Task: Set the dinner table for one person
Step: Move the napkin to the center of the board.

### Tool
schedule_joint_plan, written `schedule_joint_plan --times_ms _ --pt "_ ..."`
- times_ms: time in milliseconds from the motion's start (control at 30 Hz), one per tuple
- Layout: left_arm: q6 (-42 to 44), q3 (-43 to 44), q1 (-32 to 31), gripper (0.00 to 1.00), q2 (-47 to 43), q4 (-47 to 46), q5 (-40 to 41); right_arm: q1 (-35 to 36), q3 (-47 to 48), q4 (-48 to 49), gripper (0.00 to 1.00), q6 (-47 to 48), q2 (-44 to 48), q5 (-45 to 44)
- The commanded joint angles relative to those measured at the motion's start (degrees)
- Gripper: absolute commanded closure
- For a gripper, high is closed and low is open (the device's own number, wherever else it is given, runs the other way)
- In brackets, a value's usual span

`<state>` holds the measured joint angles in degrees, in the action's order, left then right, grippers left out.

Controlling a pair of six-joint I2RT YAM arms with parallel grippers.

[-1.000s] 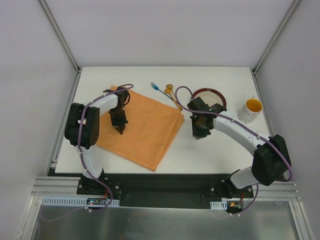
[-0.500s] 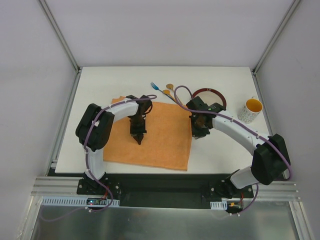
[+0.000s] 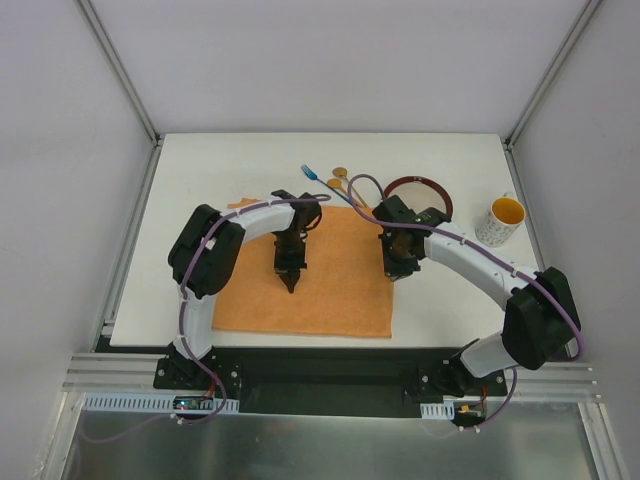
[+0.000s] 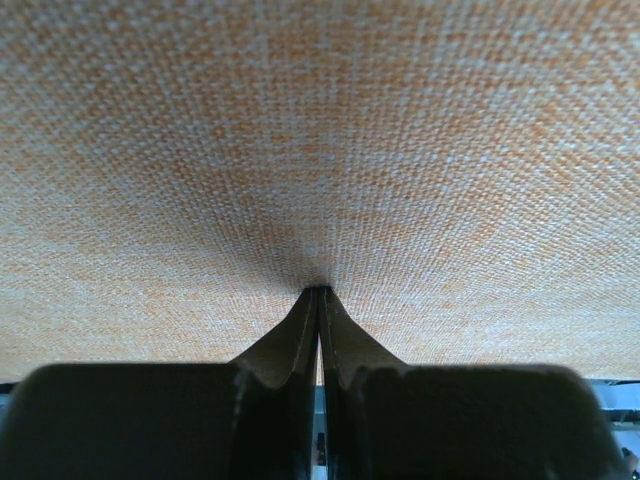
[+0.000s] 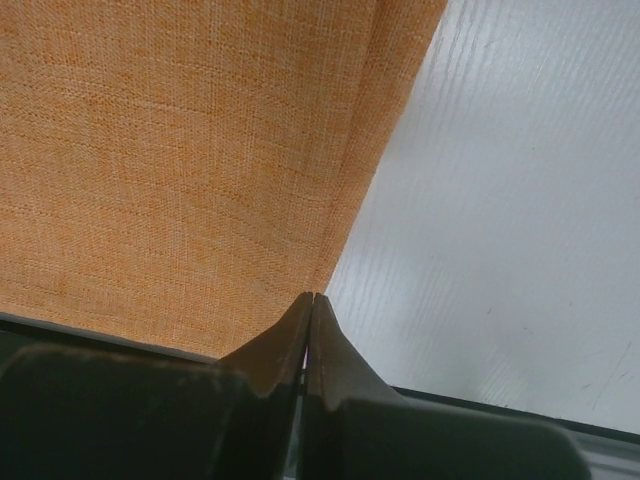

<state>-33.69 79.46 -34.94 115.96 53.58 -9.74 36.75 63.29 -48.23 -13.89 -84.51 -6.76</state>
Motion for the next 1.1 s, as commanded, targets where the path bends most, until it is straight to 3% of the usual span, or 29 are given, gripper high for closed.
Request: schedule_joint_plan --times_ms 0,300,633,767,867,900,1000,1067 --pt "-1.6 1.5 -2.3 1.00 2.3 -4.5 -1.6 0.3 1.1 0.4 0.99 0.4 0.9 0.6" --pt "-2.6 2.6 -2.4 1.00 -7.9 -3.4 4.0 0.6 -0.6 2.3 0.99 -0.2 1.2 2.6" --pt "-3.6 2.8 -2.3 1.00 -16.7 -1.6 12.4 1.7 1.3 4.8 0.99 -0.6 -5.8 6.2" --pt "-4.5 -0.3 -2.3 1.00 -18.2 -1.6 11.8 -2.6 2.9 6.5 0.97 0.3 -5.8 11.0" --pt "-5.2 -3.0 -2.4 1.00 -20.2 -1.6 11.6 -8.4 4.0 6.7 0.61 1.6 -5.5 11.3" --pt "-5.4 -3.5 -2.4 1.00 -20.6 -1.6 11.8 -9.8 4.2 6.5 0.42 2.0 -5.5 11.0" --pt "-5.3 -4.9 -2.4 1.00 -21.7 -1.6 12.4 -15.1 5.4 6.3 0.26 3.9 -6.7 10.8" --pt "-5.0 -5.2 -2.4 0.97 -21.7 -1.6 12.5 -18.6 6.3 6.1 0.22 4.8 -7.9 10.3"
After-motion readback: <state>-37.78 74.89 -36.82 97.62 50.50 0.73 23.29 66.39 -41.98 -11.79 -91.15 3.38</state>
